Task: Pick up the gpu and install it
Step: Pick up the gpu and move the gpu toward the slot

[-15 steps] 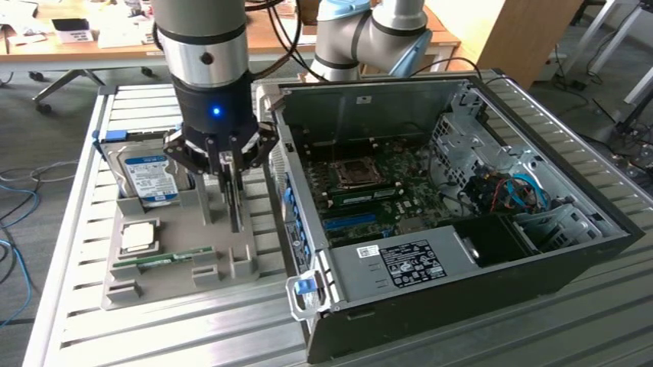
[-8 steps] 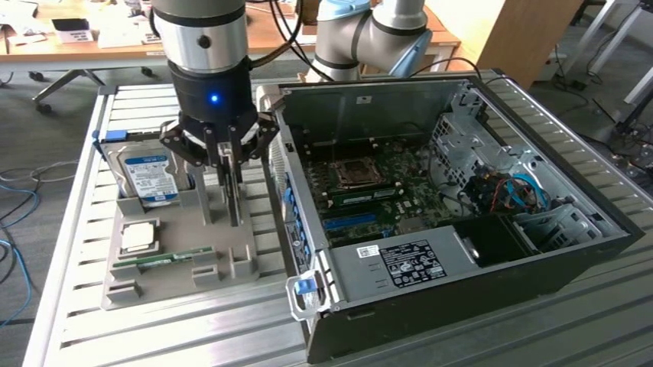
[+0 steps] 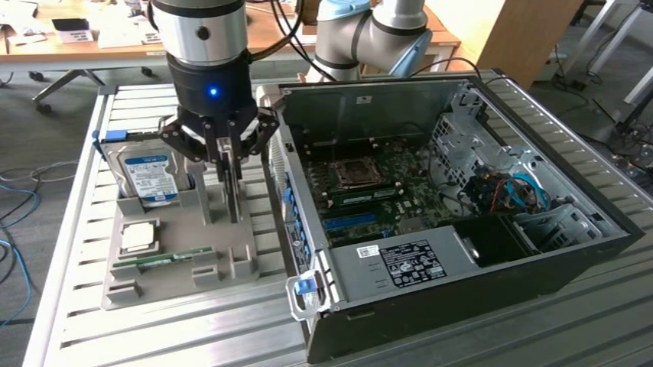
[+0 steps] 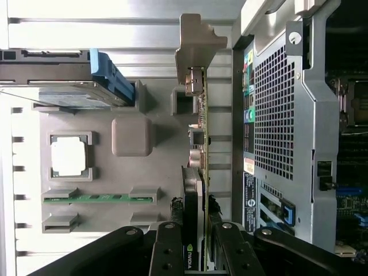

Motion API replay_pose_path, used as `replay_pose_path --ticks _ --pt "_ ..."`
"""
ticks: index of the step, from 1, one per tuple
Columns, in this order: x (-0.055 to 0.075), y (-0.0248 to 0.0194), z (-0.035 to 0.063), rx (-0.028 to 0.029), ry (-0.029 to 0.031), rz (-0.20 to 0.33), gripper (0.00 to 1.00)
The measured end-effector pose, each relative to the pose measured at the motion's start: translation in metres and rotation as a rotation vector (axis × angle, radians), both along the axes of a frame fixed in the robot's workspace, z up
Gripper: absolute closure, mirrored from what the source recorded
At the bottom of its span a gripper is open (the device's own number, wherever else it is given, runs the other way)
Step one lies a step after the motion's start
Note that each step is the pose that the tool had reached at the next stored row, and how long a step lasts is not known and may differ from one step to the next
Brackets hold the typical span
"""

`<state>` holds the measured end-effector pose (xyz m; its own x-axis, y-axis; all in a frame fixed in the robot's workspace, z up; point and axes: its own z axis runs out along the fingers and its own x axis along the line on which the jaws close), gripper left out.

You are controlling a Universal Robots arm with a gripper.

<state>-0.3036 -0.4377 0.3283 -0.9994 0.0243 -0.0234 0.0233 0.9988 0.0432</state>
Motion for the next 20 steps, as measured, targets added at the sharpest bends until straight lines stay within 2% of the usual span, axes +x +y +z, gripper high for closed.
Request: replay_pose_path --ticks 20 --pt "0.0 0.0 0.0134 0.0 0.0 0.0 0.73"
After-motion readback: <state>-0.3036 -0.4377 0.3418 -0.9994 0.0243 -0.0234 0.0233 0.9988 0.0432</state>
